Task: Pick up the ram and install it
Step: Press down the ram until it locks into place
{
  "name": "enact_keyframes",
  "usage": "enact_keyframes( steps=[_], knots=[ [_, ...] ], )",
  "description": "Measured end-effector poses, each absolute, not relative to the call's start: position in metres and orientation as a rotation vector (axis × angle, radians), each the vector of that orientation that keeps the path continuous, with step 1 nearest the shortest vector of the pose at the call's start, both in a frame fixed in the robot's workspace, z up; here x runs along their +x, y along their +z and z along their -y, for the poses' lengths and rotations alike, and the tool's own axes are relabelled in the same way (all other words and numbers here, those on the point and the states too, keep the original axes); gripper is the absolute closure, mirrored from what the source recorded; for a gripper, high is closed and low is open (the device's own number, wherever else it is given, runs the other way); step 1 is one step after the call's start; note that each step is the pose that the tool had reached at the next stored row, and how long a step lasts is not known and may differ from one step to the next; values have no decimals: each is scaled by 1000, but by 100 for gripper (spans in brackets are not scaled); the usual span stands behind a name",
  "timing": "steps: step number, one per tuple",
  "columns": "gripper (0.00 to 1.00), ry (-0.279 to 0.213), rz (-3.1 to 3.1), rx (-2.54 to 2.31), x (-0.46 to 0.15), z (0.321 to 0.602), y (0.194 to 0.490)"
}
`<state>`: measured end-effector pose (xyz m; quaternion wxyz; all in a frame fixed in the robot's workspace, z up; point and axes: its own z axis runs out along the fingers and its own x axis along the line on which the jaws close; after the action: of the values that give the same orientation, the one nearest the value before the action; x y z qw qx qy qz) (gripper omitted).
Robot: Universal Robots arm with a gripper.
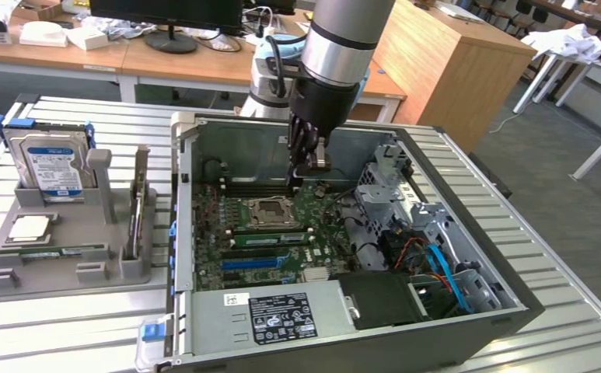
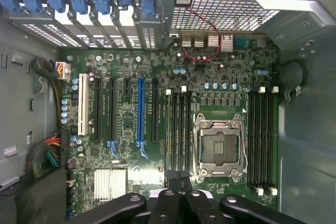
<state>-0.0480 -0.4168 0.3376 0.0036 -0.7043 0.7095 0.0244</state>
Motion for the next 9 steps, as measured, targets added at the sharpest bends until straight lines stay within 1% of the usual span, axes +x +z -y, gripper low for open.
enact_keyframes(
  steps=[9],
  knots=[
    [90, 76, -2315, -2108, -49, 417, 338]
  ],
)
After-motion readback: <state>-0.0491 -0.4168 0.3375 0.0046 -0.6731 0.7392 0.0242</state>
